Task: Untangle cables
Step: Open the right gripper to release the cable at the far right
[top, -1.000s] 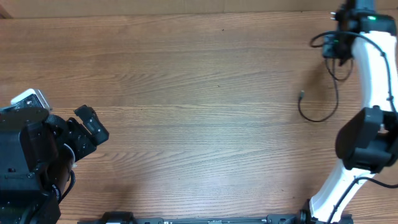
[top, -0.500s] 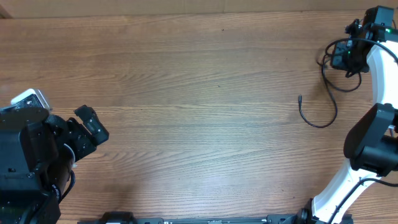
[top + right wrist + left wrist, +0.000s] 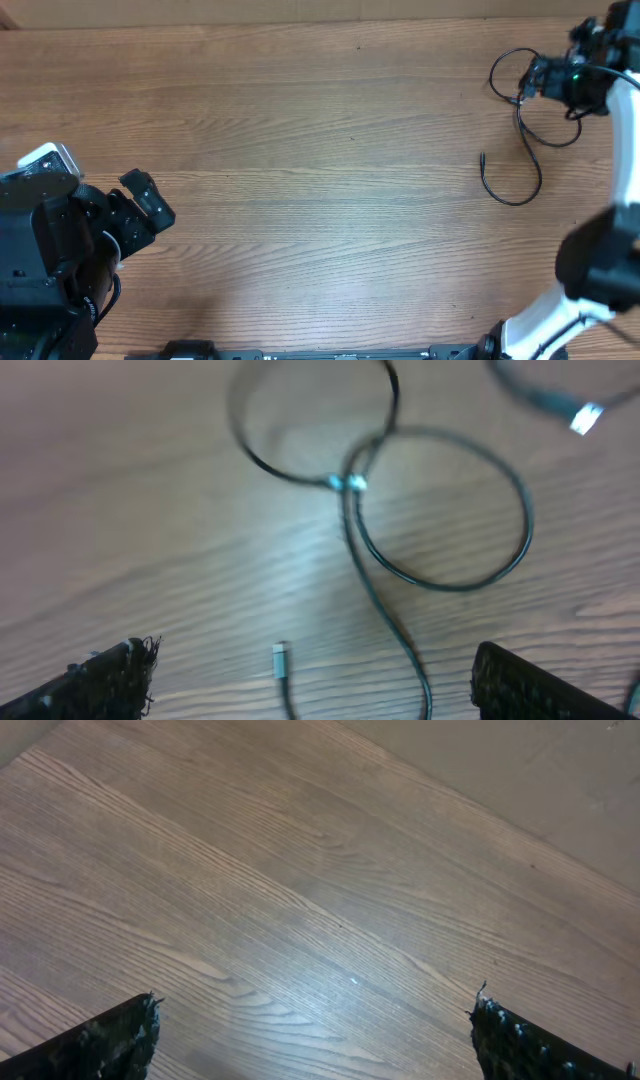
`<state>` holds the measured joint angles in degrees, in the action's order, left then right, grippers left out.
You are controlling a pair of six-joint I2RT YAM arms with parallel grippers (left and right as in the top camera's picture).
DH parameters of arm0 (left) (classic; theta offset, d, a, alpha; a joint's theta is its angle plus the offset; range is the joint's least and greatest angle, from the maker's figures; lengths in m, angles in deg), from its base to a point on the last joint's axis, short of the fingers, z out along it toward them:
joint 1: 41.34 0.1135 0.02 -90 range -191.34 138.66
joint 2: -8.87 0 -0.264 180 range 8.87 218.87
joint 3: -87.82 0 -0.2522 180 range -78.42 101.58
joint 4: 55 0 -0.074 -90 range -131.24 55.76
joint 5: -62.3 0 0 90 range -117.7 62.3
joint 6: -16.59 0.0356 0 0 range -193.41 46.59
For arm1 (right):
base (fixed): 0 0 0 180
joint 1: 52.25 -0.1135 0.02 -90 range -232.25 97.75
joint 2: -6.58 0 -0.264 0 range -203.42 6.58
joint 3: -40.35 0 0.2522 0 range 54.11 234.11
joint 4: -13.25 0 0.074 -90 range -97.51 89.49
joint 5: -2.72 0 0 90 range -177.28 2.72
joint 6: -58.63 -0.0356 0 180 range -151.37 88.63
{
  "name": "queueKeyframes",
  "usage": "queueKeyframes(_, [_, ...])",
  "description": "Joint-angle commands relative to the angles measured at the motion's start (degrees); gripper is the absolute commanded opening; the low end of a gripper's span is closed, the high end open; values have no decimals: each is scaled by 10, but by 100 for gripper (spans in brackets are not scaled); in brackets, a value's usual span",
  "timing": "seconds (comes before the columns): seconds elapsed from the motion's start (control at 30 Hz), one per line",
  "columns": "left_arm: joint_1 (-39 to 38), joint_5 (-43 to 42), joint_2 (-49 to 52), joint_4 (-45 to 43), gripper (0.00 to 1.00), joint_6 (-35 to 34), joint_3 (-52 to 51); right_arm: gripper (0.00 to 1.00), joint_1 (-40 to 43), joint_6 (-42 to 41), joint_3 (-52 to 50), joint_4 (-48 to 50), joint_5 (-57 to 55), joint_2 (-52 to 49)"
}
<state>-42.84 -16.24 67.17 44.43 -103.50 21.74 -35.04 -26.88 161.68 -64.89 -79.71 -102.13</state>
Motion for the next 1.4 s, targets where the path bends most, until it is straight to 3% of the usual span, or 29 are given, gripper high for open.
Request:
queueKeyframes(0.0, [-3,11,2,-2,99,-8,3,100,-2,-2,22,-5,65,108])
queueKeyframes(0.23, [-3,11,2,-2,99,-8,3,100,-2,-2,22,-5,81,258])
queueKeyframes(0.4, [-3,11,2,-2,100,-8,3,100,-2,-2,21,-5,153,353])
queueKeyframes(0.6, [-3,11,2,-2,100,-8,3,100,-2,-2,21,-10,171,426])
queueKeyframes(1.03, [-3,11,2,-2,99,-8,3,100,-2,-2,21,-53,171,436])
queueKeyframes(1.37, [-3,11,2,-2,100,-8,3,100,-2,8,21,-151,221,421])
